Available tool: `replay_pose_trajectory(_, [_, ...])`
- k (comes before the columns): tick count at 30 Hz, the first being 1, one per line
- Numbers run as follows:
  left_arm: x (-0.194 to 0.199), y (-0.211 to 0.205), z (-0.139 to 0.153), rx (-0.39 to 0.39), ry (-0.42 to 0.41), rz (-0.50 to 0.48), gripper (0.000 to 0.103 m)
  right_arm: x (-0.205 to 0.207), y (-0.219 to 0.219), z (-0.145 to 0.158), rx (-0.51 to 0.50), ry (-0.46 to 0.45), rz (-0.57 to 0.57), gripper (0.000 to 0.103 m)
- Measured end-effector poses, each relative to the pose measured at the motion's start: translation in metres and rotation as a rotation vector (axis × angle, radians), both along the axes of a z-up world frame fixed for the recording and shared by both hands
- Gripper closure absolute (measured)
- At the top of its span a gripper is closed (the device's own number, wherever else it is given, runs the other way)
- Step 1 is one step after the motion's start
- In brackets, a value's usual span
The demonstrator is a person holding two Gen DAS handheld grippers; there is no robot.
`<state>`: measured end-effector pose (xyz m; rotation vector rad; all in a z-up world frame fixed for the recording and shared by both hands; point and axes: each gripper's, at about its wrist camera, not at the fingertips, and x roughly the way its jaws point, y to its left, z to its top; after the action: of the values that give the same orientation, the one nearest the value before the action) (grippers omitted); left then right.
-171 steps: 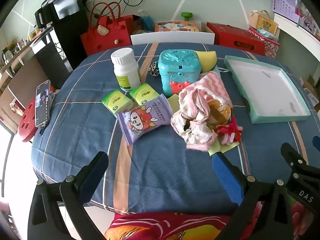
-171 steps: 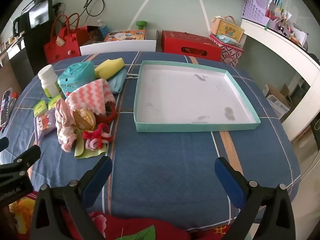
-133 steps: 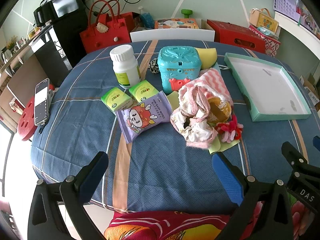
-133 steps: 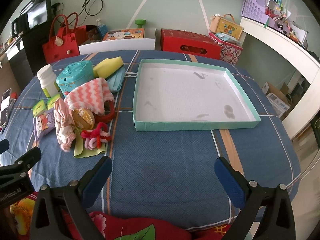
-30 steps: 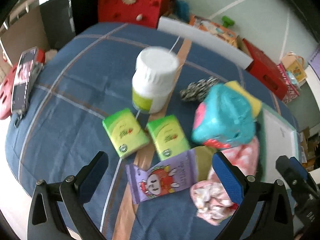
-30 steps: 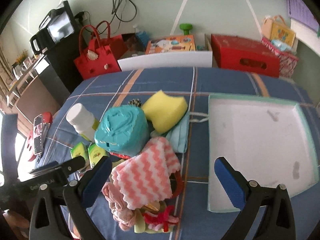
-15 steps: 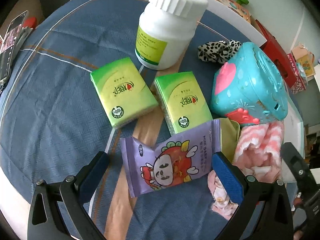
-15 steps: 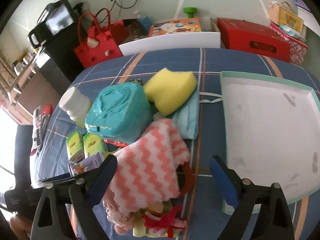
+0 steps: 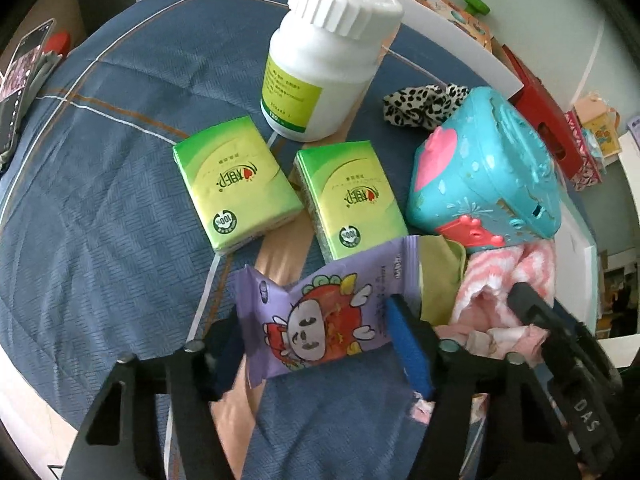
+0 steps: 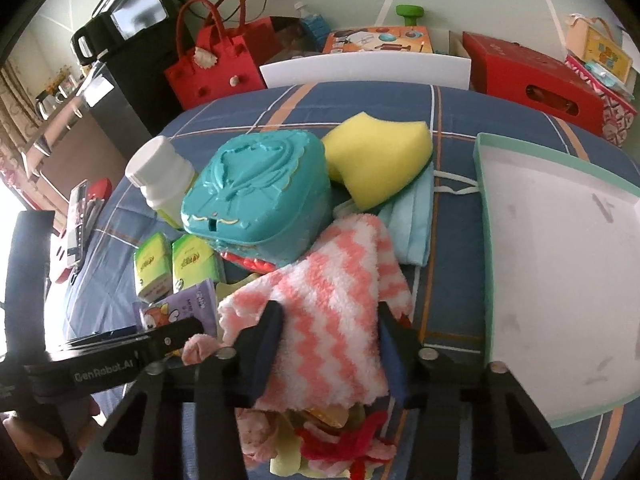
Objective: Organize soft objects
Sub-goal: 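Grasp the pink zigzag towel with the right tool while the left tool grasps the purple snack packet, then lift and carry the towel and packet over the teal-rimmed tray with both tools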
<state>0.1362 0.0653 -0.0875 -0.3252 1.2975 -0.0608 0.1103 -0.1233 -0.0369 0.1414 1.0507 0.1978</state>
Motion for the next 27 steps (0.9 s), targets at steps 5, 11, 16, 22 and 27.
replay_pose_trajectory(5, [-0.003, 0.008, 0.001, -0.013, -0.010, 0.026, 0.055, -0.002, -0.001, 0.003, 0.018, -0.014, 0.004, 0.074])
replay_pose_trajectory(11, [-0.011, 0.023, 0.016, -0.046, -0.019, 0.056, 0.065, -0.004, -0.008, 0.008, 0.050, -0.033, -0.019, 0.087])
replay_pose_trajectory(16, [-0.017, 0.031, 0.031, -0.061, -0.041, 0.064, 0.068, -0.006, -0.011, 0.014, 0.067, -0.053, -0.029, 0.088])
replay_pose_trajectory(22, [-0.019, 0.029, 0.044, -0.068, -0.073, 0.071, 0.072, -0.010, -0.011, 0.021, 0.074, -0.078, -0.032, 0.091])
replay_pose_trajectory(27, [-0.025, 0.032, 0.053, -0.069, -0.107, 0.076, 0.074, -0.015, -0.012, 0.030, 0.072, -0.111, -0.031, 0.092])
